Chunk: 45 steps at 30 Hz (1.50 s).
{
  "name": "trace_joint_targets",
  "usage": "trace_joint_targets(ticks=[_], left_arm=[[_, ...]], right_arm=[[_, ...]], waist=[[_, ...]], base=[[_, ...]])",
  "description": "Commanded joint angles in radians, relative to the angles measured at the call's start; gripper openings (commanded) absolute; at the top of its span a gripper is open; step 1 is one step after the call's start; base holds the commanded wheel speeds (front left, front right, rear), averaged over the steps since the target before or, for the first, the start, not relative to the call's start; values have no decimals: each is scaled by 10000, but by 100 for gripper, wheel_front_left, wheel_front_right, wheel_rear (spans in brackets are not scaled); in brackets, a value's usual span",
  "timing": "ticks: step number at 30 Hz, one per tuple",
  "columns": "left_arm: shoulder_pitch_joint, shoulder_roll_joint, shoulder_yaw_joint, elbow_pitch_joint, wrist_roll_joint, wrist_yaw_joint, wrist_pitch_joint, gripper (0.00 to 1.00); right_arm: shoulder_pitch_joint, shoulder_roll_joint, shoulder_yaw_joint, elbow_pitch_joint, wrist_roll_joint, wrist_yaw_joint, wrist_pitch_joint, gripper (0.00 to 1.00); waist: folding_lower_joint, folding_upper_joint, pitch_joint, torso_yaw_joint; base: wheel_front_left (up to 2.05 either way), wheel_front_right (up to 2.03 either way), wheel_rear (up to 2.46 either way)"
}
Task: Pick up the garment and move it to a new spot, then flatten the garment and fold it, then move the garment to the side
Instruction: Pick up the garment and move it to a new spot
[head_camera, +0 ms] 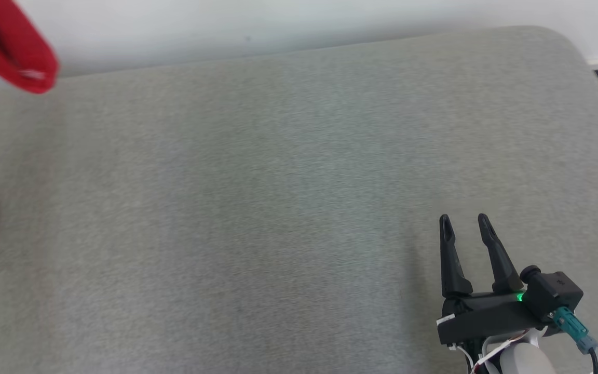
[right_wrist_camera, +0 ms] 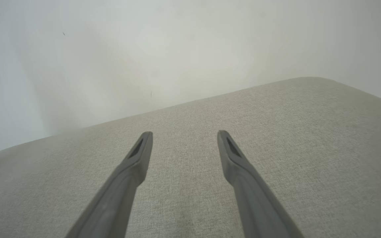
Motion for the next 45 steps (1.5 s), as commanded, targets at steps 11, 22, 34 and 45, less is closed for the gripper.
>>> trace_joint_targets(ticks=[11, 22, 34, 45], left_arm=[[43, -2074, -1652, -891, -237, 30, 538, 0], [2037, -3509, -2966, 570, -343, 109, -184, 0], [3688, -4342, -3945, 3242, -441, 53, -693, 0], [3317, -4791, -4634, 2719, -677, -99, -1843, 100]], right_arm=[[324, 23, -85, 155, 307, -21, -6, 100], [232, 25, -181, 117, 349, -21, -6, 100], [76, 20, -138, 259, 220, -21, -6, 100], [377, 20, -324, 227, -15, -21, -5, 100]], waist=[[1, 0, -349, -1926], [1, 0, -131, -2362], [1, 0, -174, -2091], [1, 0, -664, -1330]], base=[[0, 0, 0], [0, 0, 0], [0, 0, 0], [0, 0, 0]])
